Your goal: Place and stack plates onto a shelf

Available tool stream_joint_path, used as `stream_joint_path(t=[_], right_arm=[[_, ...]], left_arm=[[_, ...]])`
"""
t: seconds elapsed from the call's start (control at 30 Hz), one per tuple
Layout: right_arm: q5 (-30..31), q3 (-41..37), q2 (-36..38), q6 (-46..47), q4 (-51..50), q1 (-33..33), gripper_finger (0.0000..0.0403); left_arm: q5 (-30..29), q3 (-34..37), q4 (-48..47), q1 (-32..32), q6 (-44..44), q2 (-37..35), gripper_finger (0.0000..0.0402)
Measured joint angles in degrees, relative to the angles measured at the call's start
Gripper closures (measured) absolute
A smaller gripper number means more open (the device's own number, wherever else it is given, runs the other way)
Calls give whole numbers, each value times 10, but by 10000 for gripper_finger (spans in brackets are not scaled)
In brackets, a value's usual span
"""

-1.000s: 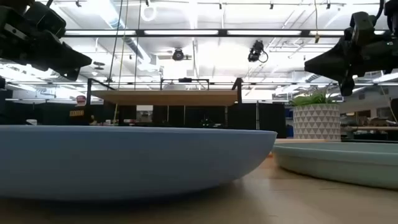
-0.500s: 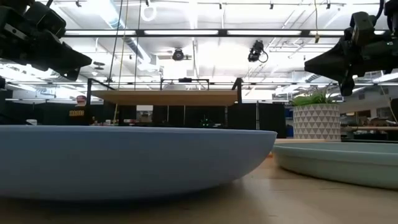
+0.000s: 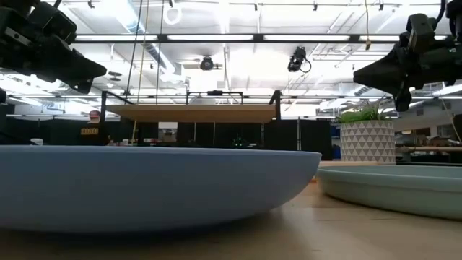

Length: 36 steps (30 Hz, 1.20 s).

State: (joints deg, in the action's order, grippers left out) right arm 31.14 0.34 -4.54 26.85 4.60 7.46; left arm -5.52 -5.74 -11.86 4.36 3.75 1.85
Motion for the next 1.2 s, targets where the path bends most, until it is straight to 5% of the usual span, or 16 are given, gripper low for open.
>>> stream_joint_path(t=[0.87,1.2], right_arm=[[8,0,0,-1,2,0,336],[21,0,0,-135,123,0,336]], left_arm=[[0,0,24,0,26,0,377],[0,0,90,0,76,0,377]])
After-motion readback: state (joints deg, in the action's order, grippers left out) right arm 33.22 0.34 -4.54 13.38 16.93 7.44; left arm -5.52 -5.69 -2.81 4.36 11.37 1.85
